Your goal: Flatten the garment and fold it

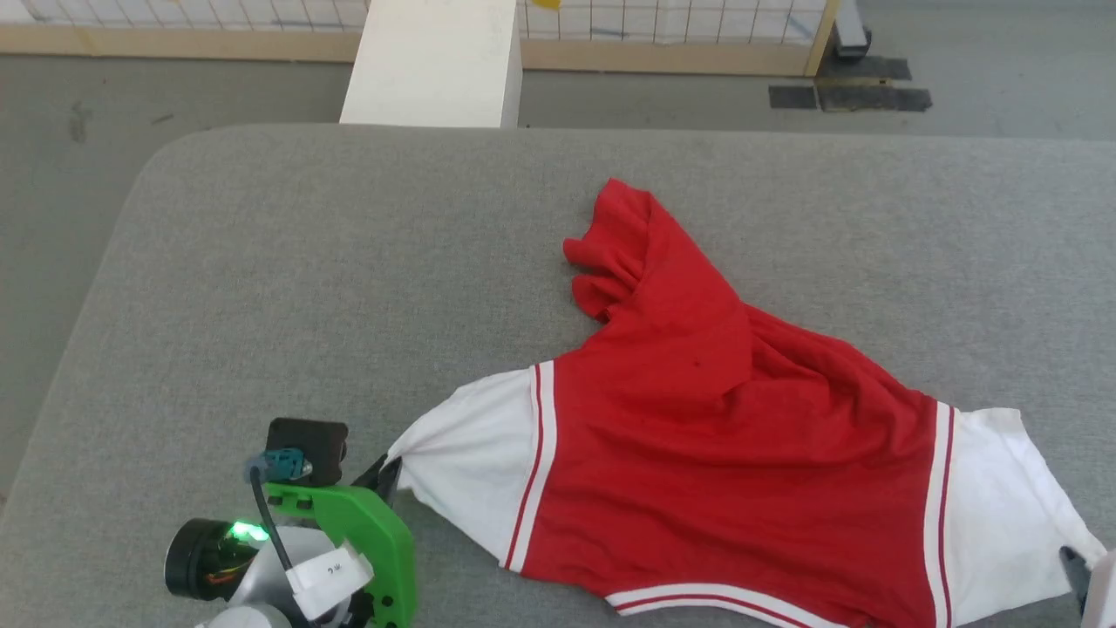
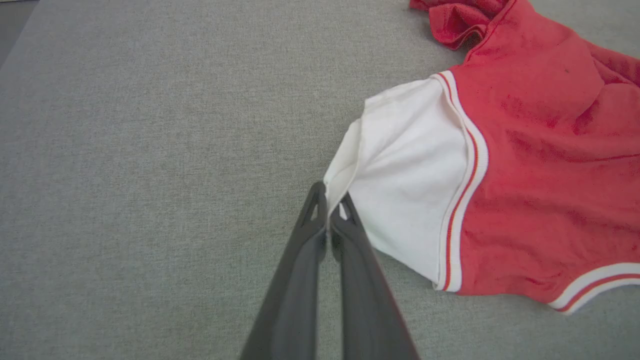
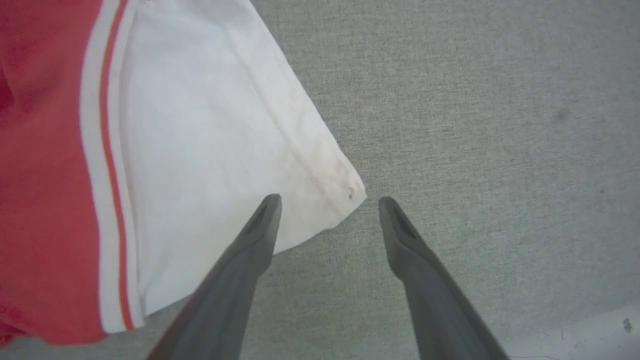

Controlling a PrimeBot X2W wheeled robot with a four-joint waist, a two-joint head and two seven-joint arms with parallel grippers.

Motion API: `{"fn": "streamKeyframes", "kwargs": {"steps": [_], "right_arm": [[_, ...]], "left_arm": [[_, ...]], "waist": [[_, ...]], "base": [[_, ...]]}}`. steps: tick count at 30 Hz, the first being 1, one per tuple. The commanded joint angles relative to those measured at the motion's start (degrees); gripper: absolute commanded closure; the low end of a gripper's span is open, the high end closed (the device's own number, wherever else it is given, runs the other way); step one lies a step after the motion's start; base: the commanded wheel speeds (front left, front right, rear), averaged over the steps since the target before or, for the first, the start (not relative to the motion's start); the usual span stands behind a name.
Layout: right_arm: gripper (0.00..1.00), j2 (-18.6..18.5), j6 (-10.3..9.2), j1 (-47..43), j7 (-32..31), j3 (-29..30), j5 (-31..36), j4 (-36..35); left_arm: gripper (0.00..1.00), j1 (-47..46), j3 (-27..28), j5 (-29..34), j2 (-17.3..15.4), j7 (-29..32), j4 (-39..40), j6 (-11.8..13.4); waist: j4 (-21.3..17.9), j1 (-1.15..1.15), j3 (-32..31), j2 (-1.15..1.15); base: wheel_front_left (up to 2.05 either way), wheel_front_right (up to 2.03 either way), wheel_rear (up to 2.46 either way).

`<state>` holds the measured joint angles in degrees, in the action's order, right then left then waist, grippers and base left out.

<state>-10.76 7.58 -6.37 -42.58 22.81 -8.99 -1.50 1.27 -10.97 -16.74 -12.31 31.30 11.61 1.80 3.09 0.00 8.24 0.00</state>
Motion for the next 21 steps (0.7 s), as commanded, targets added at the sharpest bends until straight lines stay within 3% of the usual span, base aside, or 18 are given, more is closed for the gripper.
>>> {"fn": "streamKeyframes", "kwargs": {"steps": [1,6,14,15,16,17,21], "right_arm": [[0.0,-0.17,-0.09,1.82,-0.74,0.52,0.12,0.82],[0.0,-1.17,-0.09,4.1,-2.46,1.38,0.53,4.32],[0.0,0.21,-0.09,4.39,-2.37,0.76,0.68,9.2],[0.52,0.49,-0.09,4.43,-2.0,0.45,0.28,9.59],[0.87,0.58,-0.09,4.42,-1.72,0.14,0.03,9.87],[1.0,0.56,-0.09,4.4,-1.31,-0.44,-0.33,10.12],[1.0,0.28,-0.09,4.82,1.34,-2.0,-2.78,9.24]], "left_arm": [[1.0,0.56,-0.1,-0.36,-0.44,0.36,0.62,-0.18],[1.0,0.22,-0.71,-0.31,-0.68,0.96,1.47,-0.33],[1.0,-0.2,-1.59,-0.27,-0.61,1.15,1.52,-0.3],[1.0,-0.21,-1.6,-0.32,-0.66,1.14,1.4,-0.3],[1.0,-0.22,-1.59,-0.4,-0.7,1.13,1.26,-0.32],[1.0,-0.21,-1.53,-0.54,-0.77,1.1,1.02,-0.34],[1.0,0.04,-1.21,-1.43,-0.9,0.31,0.4,-0.71]], "waist": [[0.53,0.0,0.79,0.0],[1.24,0.0,1.88,0.0],[1.59,0.0,2.9,0.0],[1.53,0.0,2.91,0.0],[1.47,0.0,2.87,0.0],[1.35,0.0,2.73,0.0],[0.63,0.0,1.22,0.0]], "base": [[0.0,0.0,0.0],[0.0,0.0,0.0],[0.0,0.0,0.0],[0.0,0.0,0.0],[0.0,0.0,0.0],[0.0,0.0,0.0],[0.0,0.0,0.0]]}}
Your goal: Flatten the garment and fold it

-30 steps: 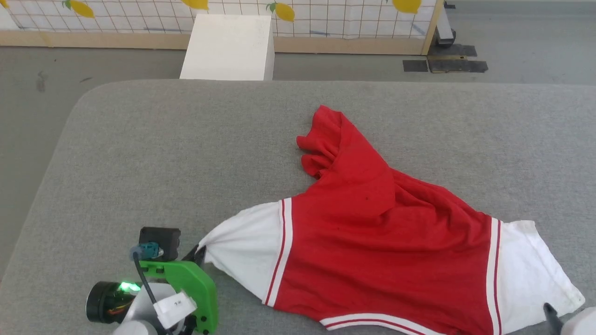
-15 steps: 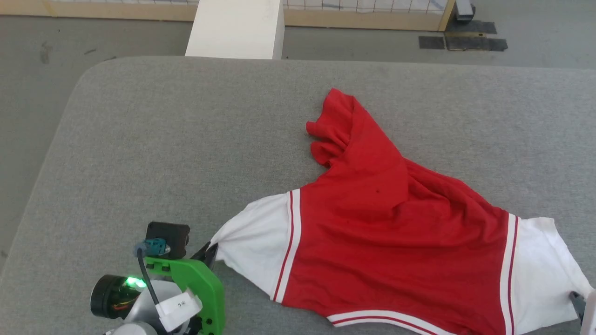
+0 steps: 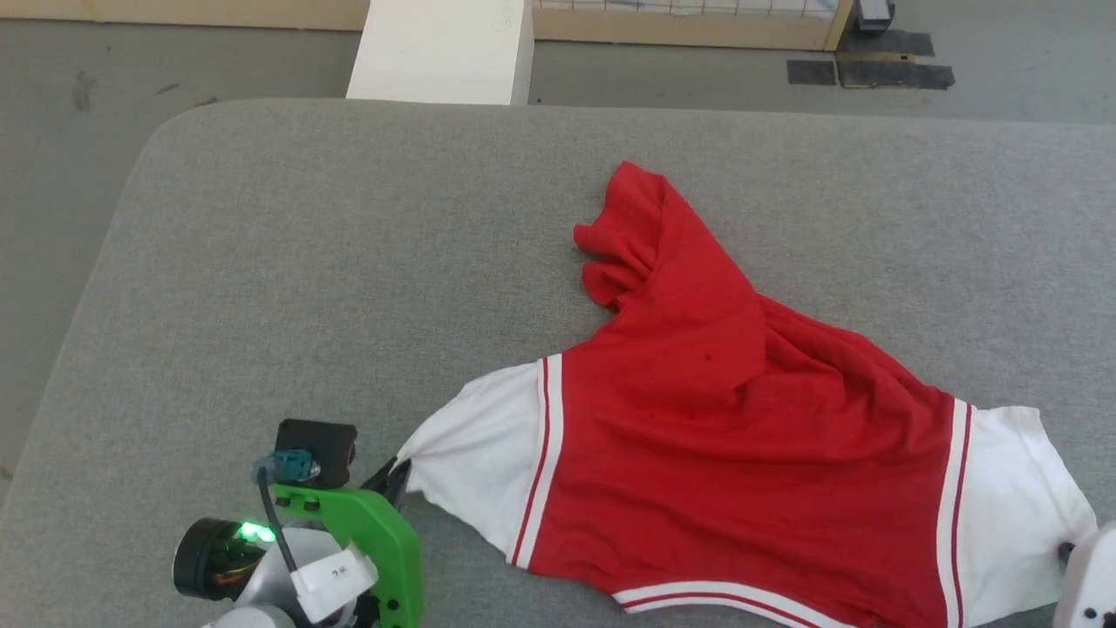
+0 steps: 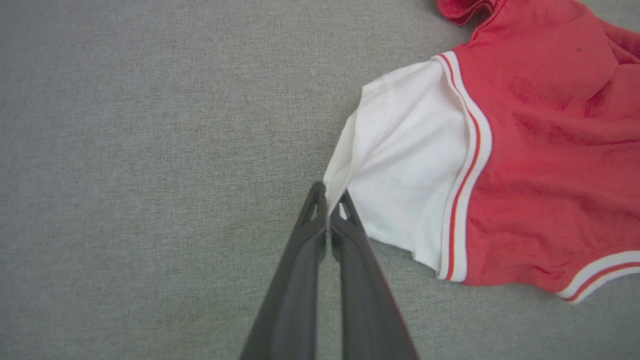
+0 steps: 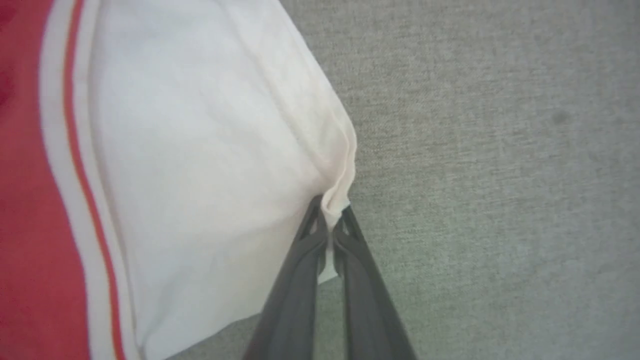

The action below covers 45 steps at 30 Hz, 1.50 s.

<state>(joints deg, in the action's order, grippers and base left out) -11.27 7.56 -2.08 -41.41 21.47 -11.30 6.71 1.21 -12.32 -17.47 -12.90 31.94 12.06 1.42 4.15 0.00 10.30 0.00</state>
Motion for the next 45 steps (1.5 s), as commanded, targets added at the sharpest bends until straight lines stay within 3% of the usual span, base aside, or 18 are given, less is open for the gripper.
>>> {"fn": "streamKeyframes", "kwargs": {"steps": [1,12,19,24,34,45], "right_arm": [[1.0,0.82,-0.08,0.69,1.15,-0.86,-1.62,0.52],[1.0,-3.48,-0.08,1.44,4.46,-1.75,-12.31,-12.66],[1.0,-6.71,-0.08,8.49,4.9,-2.05,-17.52,-21.76],[1.0,-8.63,-0.08,15.85,5.73,-1.15,-19.66,-24.85],[1.0,-14.39,-0.08,34.24,6.58,-5.24,-19.76,-20.99],[1.0,-15.93,-0.08,55.56,10.75,-13.74,-18.58,-7.62]], "left_arm": [[1.0,0.13,0.3,-1.56,-0.05,-1.22,-0.08,-0.83],[1.0,-0.39,3.32,-3.99,-1.55,-4.4,4.0,-1.79],[1.0,-6.77,6.46,-3.25,-5.1,-5.65,11.19,-3.02],[1.0,-13.06,8.91,-4.3,-5.86,-6.1,16.4,-2.98],[1.0,-29.6,12.34,-6.53,-7.77,-6.55,14.92,-3.72],[1.0,-51.54,11.77,-6.29,-11.45,-7.85,-0.85,-6.22]], "waist": [[-0.66,0.0,-1.66,0.0],[-3.04,0.0,-8.71,0.0],[-4.0,0.0,-10.14,0.0],[-4.52,0.0,-10.38,0.0],[-5.98,0.0,-8.12,0.0],[-8.25,0.0,3.7,0.0]], "base": [[0.0,0.0,0.0],[0.0,0.0,0.0],[0.0,0.0,0.0],[0.0,0.0,0.0],[0.0,0.0,0.0],[0.0,0.0,0.0]]}}
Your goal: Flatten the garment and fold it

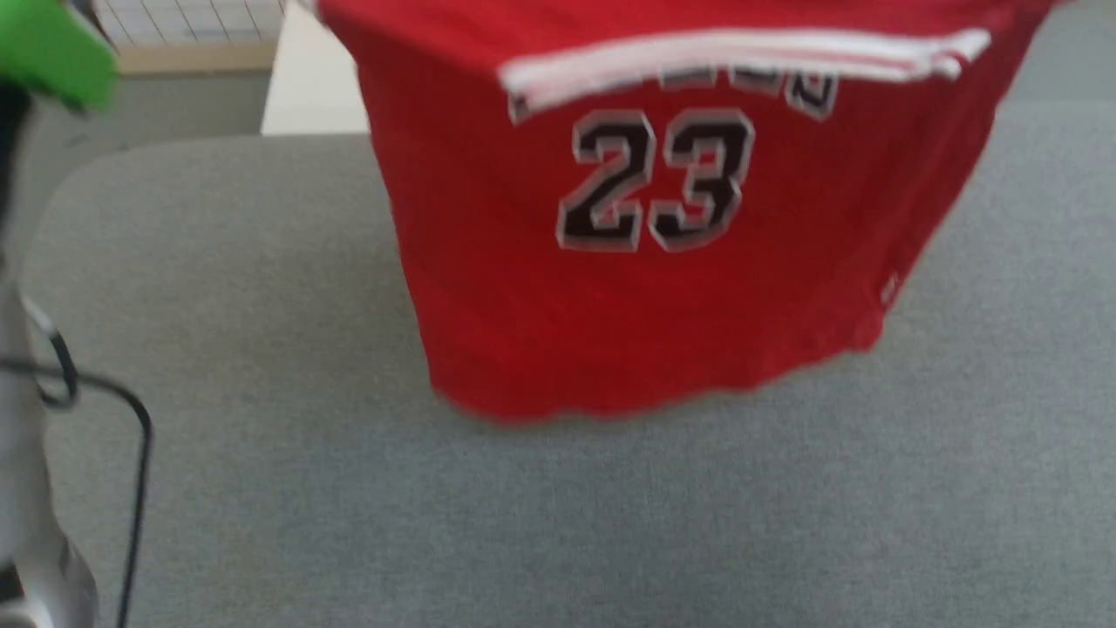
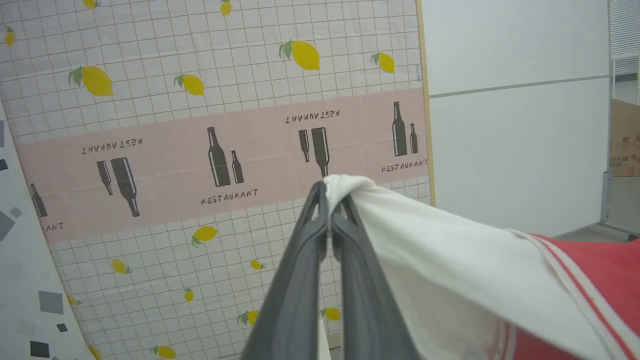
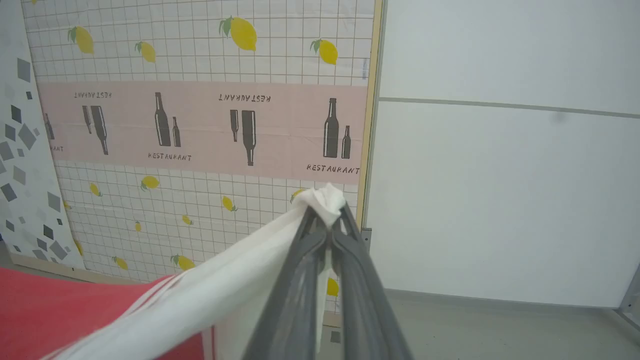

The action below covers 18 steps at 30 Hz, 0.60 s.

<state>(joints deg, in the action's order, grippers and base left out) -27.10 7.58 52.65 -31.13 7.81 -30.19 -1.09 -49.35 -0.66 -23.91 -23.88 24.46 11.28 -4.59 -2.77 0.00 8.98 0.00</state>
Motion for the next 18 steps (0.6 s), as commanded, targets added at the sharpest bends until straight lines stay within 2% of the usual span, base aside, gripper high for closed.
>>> {"fn": "streamKeyframes", "kwargs": {"steps": [1,7,11,18], "right_arm": [[1.0,-0.15,-0.09,3.13,1.74,-1.18,0.67,2.08],[1.0,2.67,-0.09,15.88,8.1,-1.9,2.25,13.76],[1.0,1.57,-0.09,23.13,11.77,-6.94,6.53,20.03],[1.0,2.75,-0.09,33.61,16.6,-9.44,8.53,30.28]], "left_arm": [[1.0,-3.55,0.1,0.56,-0.7,-1.17,-2.29,-0.29],[1.0,-16.94,-2.02,2.81,-1.09,-4.83,-14.33,-0.98],[1.0,-24.75,-3.18,4.12,-0.38,-7.54,-20.54,-0.88],[1.0,-34.42,-3.83,5.45,1.51,-13.66,-29.9,0.03]], "waist": [[-1.56,0.0,6.39,0.0],[-1.43,0.0,13.57,0.0],[-1.47,0.0,17.41,0.0],[-0.81,0.0,22.27,0.0]], "base": [[0.0,0.0,0.0],[0.0,0.0,0.0],[0.0,0.0,0.0],[0.0,0.0,0.0]]}}
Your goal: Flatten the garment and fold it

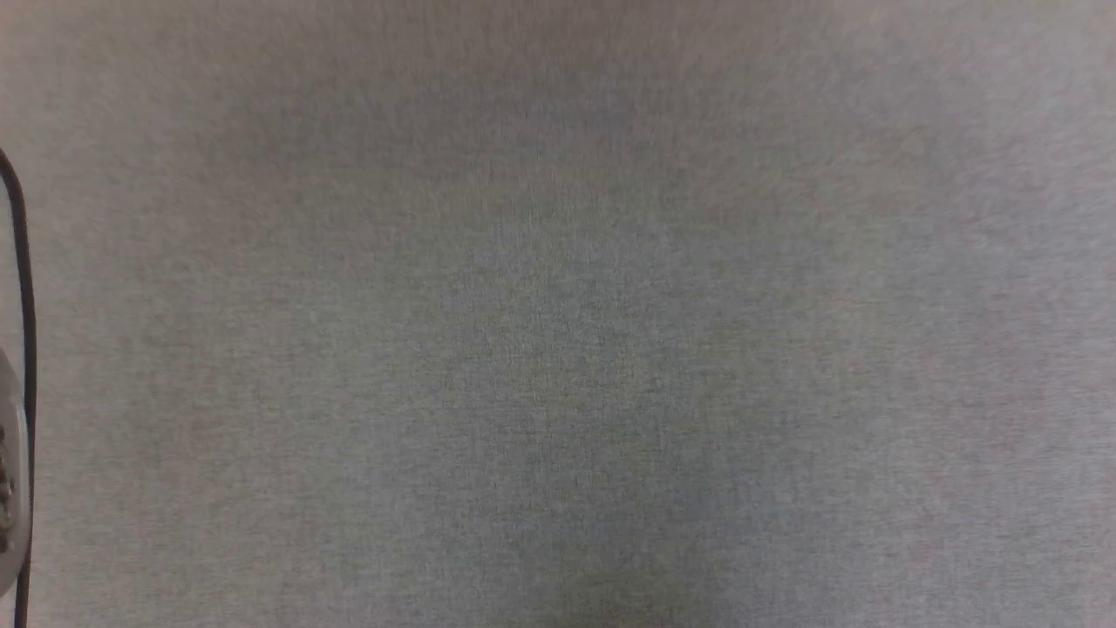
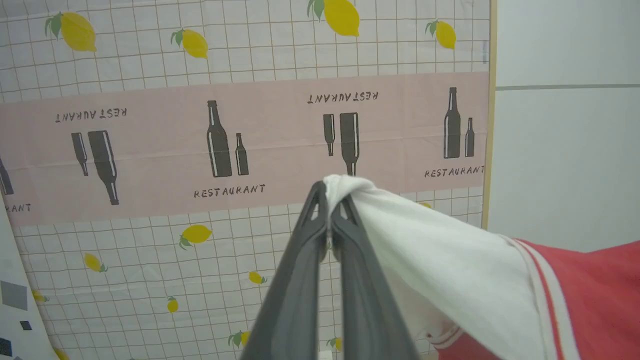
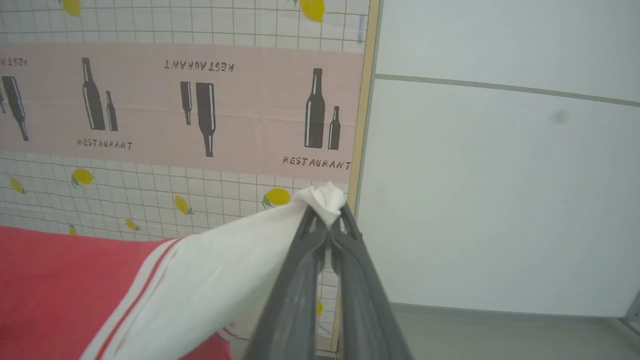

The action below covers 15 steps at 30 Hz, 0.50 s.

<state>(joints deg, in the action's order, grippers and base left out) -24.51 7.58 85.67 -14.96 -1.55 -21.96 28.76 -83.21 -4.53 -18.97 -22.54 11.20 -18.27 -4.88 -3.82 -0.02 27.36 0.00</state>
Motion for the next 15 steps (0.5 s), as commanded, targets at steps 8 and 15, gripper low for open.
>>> {"fn": "streamKeyframes", "kwargs": {"steps": [8,15], "right_arm": [[1.0,0.94,-0.09,2.43,2.63,-4.63,0.06,8.08],[1.0,2.06,-0.09,-6.68,5.24,-8.78,-2.07,11.78]], "left_arm": [[1.0,-1.0,-0.98,0.16,1.12,-4.3,-7.76,-0.15],[1.0,8.68,-1.68,-1.4,3.08,-7.19,-11.81,-0.22]], "waist": [[1.44,0.02,6.47,0.0],[2.27,0.02,3.85,0.0]], "base": [[0.0,0.0,0.0],[0.0,0.0,0.0]]}}
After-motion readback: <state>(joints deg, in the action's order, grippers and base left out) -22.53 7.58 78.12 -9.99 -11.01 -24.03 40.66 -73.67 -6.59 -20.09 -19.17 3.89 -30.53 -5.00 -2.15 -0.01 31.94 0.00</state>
